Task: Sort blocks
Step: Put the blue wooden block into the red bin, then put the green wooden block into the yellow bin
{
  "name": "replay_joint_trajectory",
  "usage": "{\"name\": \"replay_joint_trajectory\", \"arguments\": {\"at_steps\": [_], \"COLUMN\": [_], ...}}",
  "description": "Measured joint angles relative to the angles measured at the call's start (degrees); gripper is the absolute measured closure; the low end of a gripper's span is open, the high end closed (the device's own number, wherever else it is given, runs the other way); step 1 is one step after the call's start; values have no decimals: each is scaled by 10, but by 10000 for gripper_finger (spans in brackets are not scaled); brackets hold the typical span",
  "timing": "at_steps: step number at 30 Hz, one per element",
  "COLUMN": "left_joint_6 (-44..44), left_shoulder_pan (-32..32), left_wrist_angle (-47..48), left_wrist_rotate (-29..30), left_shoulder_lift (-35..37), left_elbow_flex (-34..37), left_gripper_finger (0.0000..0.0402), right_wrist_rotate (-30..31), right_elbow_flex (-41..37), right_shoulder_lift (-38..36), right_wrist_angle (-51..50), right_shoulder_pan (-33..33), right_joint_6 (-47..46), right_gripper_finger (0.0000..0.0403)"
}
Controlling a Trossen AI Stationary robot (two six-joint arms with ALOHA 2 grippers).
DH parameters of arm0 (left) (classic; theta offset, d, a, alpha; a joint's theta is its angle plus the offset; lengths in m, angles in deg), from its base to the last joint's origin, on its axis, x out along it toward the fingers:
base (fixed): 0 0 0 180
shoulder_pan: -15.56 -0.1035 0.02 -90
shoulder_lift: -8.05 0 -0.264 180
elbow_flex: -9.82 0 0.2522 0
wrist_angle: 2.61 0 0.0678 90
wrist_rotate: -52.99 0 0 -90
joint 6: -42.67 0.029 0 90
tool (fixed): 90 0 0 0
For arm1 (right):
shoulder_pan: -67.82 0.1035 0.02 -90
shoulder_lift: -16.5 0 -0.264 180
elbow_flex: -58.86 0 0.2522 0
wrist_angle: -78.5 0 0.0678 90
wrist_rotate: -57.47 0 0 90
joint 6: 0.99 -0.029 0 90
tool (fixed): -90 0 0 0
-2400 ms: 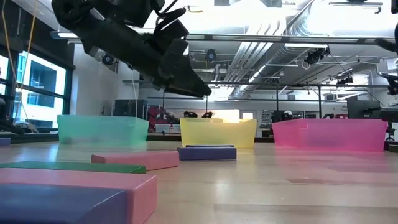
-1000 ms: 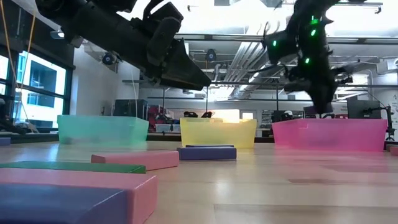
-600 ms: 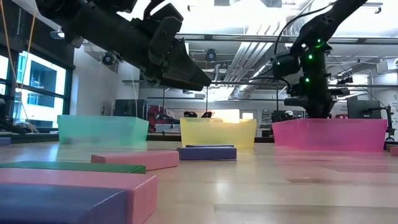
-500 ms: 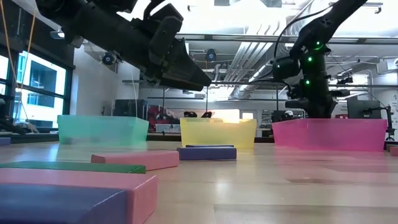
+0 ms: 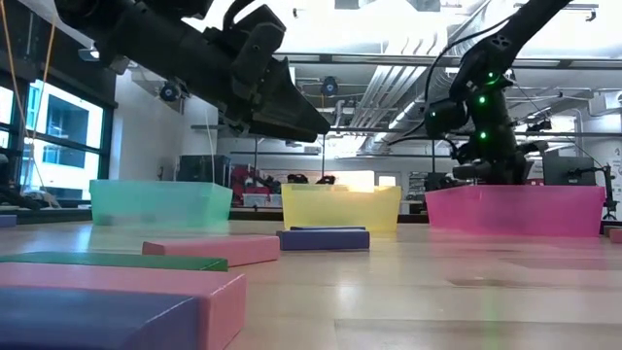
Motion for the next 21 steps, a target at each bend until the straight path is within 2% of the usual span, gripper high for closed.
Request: {"name": "replay_joint_trajectory", "arguments": {"at_steps": [6,10,14,21], "left_joint_6": [0,0,0,2], "left_shoulder_pan": [0,0,0,0], "left_wrist_angle": [0,0,0,0], "left_wrist_rotate": [0,0,0,0], "left_shoulder_lift": [0,0,0,0], "left_elbow_flex": [0,0,0,0], "left_gripper_finger": [202,202,202,202], "right_wrist_rotate": [11,10,-3,2], "right_elbow_flex": [15,18,19,19], "right_shoulder_lift": [-41,-88,-137,-172], "right_wrist_angle": [-40,-55,-53,-41], "right_shoulder_pan": [23,83,205,511], "right_joint_6": [-1,-43,-102,-218], "right_gripper_finger": [242,221,219,218]}}
